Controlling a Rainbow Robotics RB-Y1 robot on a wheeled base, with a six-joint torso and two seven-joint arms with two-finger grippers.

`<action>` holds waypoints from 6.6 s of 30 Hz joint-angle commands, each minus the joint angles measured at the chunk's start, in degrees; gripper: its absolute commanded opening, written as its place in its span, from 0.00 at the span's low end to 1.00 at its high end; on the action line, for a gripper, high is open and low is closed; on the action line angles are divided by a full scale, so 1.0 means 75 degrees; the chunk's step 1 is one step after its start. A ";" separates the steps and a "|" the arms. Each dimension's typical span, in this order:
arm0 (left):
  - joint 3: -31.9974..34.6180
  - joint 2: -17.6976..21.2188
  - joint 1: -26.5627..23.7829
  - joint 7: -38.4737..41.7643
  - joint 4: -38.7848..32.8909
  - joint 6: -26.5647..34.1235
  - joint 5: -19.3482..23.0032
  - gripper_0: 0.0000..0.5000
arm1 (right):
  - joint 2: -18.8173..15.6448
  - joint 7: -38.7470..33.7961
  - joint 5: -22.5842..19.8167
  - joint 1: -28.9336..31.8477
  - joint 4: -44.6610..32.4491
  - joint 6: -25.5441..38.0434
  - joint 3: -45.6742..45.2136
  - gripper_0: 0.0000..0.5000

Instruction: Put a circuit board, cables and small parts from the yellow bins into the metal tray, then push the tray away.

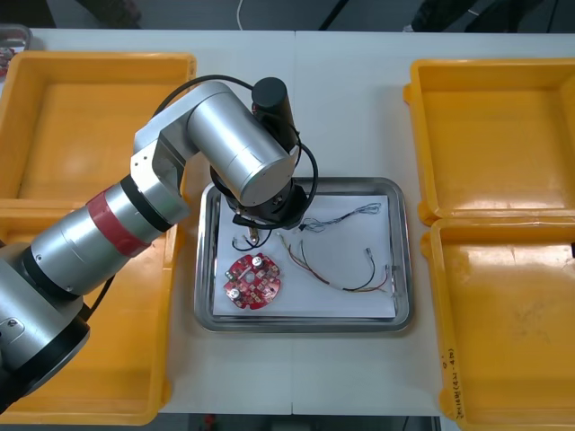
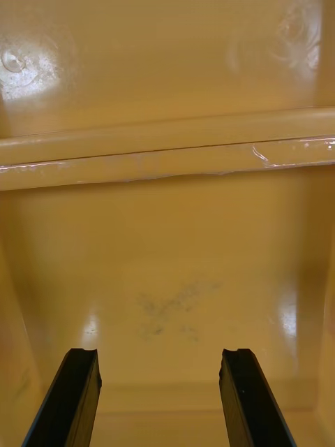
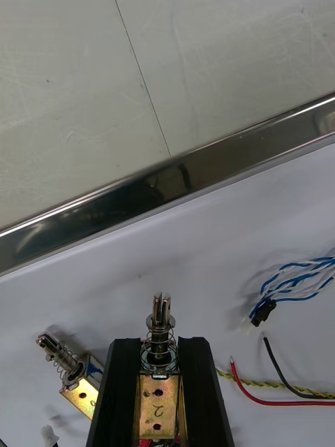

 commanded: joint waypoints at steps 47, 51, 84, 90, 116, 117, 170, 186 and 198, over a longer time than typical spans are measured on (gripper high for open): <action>0.0934 0.0309 0.0230 0.0714 -0.1431 0.1087 0.0194 1.00 | -0.0359 -0.0548 0.0168 0.0083 -0.0068 0.0022 -0.0145 1.00; 0.1438 0.0461 0.0230 0.0679 -0.1959 0.1673 0.0417 1.00 | -0.0359 -0.0548 0.0168 0.0083 -0.0068 0.0022 -0.0145 1.00; 0.4837 0.2758 0.1765 -0.0036 -0.3869 0.2863 0.1741 1.00 | -0.0359 -0.0548 0.0168 0.0083 -0.0068 0.0022 -0.0145 1.00; 0.5528 0.3238 0.2269 -0.0633 -0.3869 0.2863 0.1999 1.00 | -0.0359 -0.0548 0.0168 0.0083 -0.0068 0.0022 -0.0145 1.00; 0.7567 0.3555 0.4261 -0.2673 -0.4009 0.2863 0.2221 1.00 | -0.0441 -0.0243 -0.0289 0.0223 -0.0818 0.0022 0.0054 1.00; 0.7614 0.3555 0.4320 -0.2684 -0.4009 0.2863 0.2221 1.00 | -0.0488 -0.0243 -0.0324 0.0200 -0.1040 0.0022 0.0171 1.00; 0.7708 0.3555 0.4566 -0.2778 -0.4009 0.2863 0.2198 1.00 | 0.1094 0.2135 0.1411 -0.4816 -0.0818 -0.0676 0.9581 1.00; 0.7708 0.3555 0.4566 -0.2778 -0.4009 0.2863 0.2198 1.00 | 0.1774 0.3202 0.2289 -0.4828 -0.0185 -0.1063 1.0823 1.00; 0.7708 0.3555 0.4566 -0.2778 -0.4009 0.2863 0.2198 1.00 | 0.2160 0.3085 0.2547 -0.4804 0.0530 -0.1145 1.1351 1.00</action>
